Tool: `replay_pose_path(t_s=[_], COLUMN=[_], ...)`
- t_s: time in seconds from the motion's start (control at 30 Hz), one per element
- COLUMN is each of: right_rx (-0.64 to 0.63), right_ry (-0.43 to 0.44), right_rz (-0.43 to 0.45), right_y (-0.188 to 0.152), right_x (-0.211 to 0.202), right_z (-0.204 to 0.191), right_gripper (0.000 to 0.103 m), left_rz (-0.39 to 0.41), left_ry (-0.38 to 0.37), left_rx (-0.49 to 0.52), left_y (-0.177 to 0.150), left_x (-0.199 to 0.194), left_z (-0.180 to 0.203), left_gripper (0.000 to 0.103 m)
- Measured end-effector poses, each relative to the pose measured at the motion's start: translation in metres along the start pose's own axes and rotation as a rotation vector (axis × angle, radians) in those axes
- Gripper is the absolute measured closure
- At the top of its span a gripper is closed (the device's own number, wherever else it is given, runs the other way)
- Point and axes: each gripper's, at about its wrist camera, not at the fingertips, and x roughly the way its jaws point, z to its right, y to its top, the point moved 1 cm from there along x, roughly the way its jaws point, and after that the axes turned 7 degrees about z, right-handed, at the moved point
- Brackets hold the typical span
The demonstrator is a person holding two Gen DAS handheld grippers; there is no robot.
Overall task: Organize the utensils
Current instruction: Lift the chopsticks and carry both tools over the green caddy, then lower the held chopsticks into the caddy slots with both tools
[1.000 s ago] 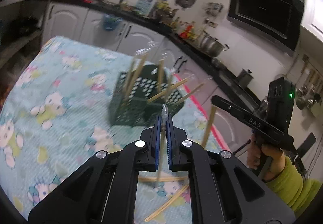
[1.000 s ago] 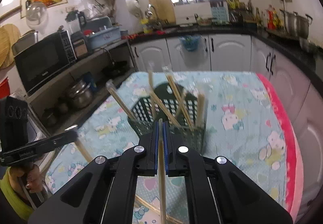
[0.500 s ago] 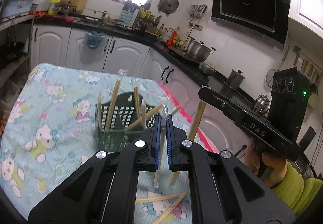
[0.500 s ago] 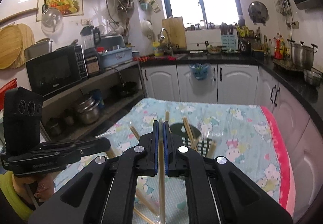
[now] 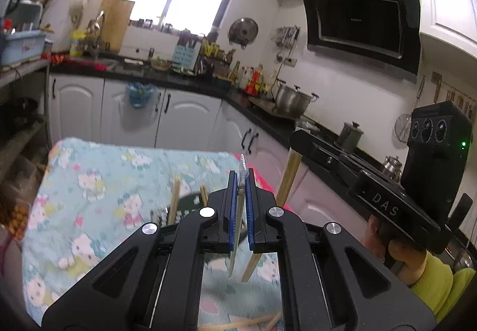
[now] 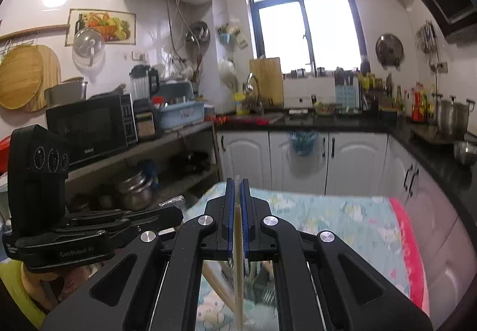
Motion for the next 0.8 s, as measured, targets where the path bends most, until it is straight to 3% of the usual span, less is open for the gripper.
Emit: replay_pose_path(t_s=[0.5, 0.8], right_rx=[-0.07, -0.044], right_ry=[-0.035, -0.069], right_rz=[0.133, 0.16], right_y=[0.067, 0.068], right_x=[0.03, 0.055], right_z=[-0.002, 0.019], right_gripper=[0.098, 0.098], left_rz=[0.128, 0.156], left_ry=[0.086, 0.159], left_rx=[0.073, 0.103], left_y=[0.07, 0.07], left_x=[-0.007, 0.014], left_z=[-0.009, -0.019], left_gripper=[0.1, 0.1])
